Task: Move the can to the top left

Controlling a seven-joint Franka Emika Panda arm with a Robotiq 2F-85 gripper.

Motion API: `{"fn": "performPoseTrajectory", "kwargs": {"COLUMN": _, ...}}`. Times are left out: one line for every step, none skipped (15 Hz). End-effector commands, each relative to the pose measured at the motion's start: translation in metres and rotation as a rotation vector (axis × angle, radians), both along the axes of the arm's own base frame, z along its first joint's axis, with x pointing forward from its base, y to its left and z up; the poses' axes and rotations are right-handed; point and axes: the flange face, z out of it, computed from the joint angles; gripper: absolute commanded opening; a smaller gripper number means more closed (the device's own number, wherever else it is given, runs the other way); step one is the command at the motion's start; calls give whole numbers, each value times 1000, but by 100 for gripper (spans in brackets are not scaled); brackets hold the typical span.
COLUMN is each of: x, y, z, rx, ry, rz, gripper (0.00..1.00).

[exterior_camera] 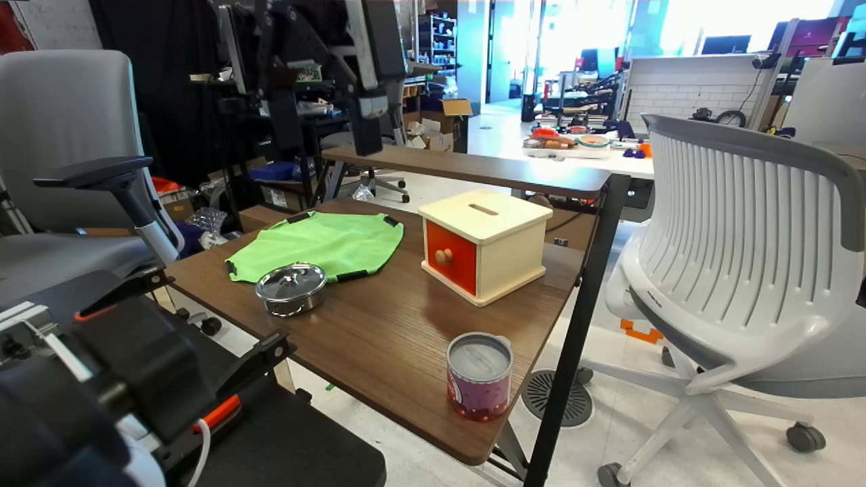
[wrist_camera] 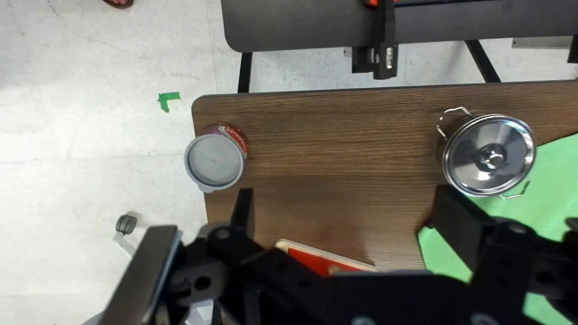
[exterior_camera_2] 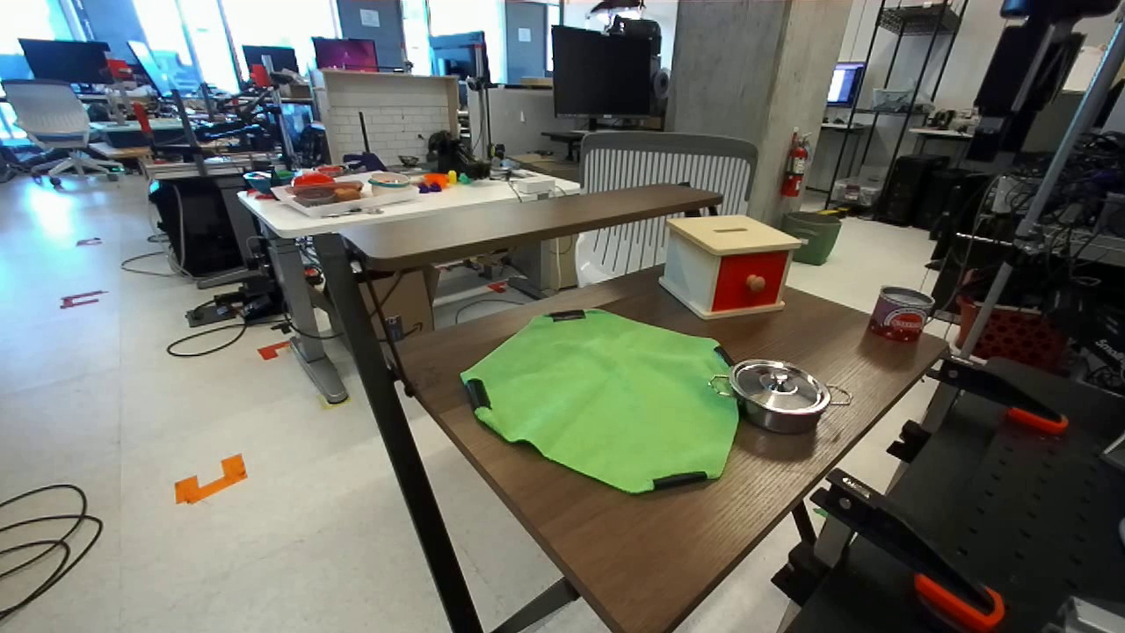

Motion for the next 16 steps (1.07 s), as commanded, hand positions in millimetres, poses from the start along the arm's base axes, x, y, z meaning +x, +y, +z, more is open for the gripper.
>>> {"fn": "performPoseTrajectory", "kwargs": {"x": 22, "y": -39, "z": -24, "rx": 1, "ry": 28, "rz": -48, "gripper": 100}}
{"fn": "performPoseTrajectory", "kwargs": {"x": 26, "y": -48, "z": -33, "rx": -1, "ry": 37, "rz": -64, "gripper": 100}}
{"fn": "performPoseTrajectory", "kwargs": {"x": 31, "y": -56, "z": -40, "rx": -9, "ry": 40, "rz": -74, "gripper": 100}}
{"fn": "performPoseTrajectory", "kwargs": {"x": 35, "y": -65, "z": -51, "rx": -9, "ry": 53, "rz": -85, "gripper": 100}}
{"fn": "performPoseTrajectory", "kwargs": {"x": 37, "y": -72, "z": -60, "rx": -9, "ry": 64, "rz": -95, "gripper": 100}}
{"fn": "performPoseTrajectory", "kwargs": {"x": 39, "y": -78, "z": -70, "rx": -9, "ry": 79, "rz": -104, "gripper": 100}}
{"fn": "performPoseTrajectory", "kwargs": {"x": 39, "y": -83, "z": -79, "rx": -18, "ry": 93, "rz": -115, "gripper": 100}}
{"fn": "performPoseTrajectory", "kwargs": {"x": 40, "y": -89, "z": -90, "rx": -25, "ry": 106, "rz": -123, "gripper": 100}}
{"fn": "performPoseTrajectory", "kwargs": {"x": 41, "y": -94, "z": -99, "rx": -32, "ry": 117, "rz": -133, "gripper": 100}}
{"fn": "performPoseTrajectory", "kwargs": {"x": 43, "y": -99, "z": -110, "rx": -33, "ry": 132, "rz": -139, "gripper": 100}}
{"fn": "performPoseTrajectory", "kwargs": {"x": 44, "y": -104, "z": -118, "rx": -40, "ry": 140, "rz": -151, "gripper": 100}}
{"fn": "performPoseTrajectory", "kwargs": {"x": 44, "y": -107, "z": -127, "rx": -33, "ry": 153, "rz": -150, "gripper": 100}}
{"fn": "performPoseTrajectory", "kwargs": {"x": 43, "y": -109, "z": -134, "rx": -46, "ry": 165, "rz": -153, "gripper": 100}}
{"fn": "performPoseTrajectory", "kwargs": {"x": 42, "y": -110, "z": -139, "rx": -49, "ry": 175, "rz": -153, "gripper": 100}}
{"fn": "performPoseTrajectory", "kwargs": {"x": 43, "y": -112, "z": -145, "rx": -52, "ry": 183, "rz": -154, "gripper": 100}}
{"fn": "performPoseTrajectory", "kwargs": {"x": 45, "y": -112, "z": -150, "rx": -53, "ry": 188, "rz": -158, "gripper": 100}}
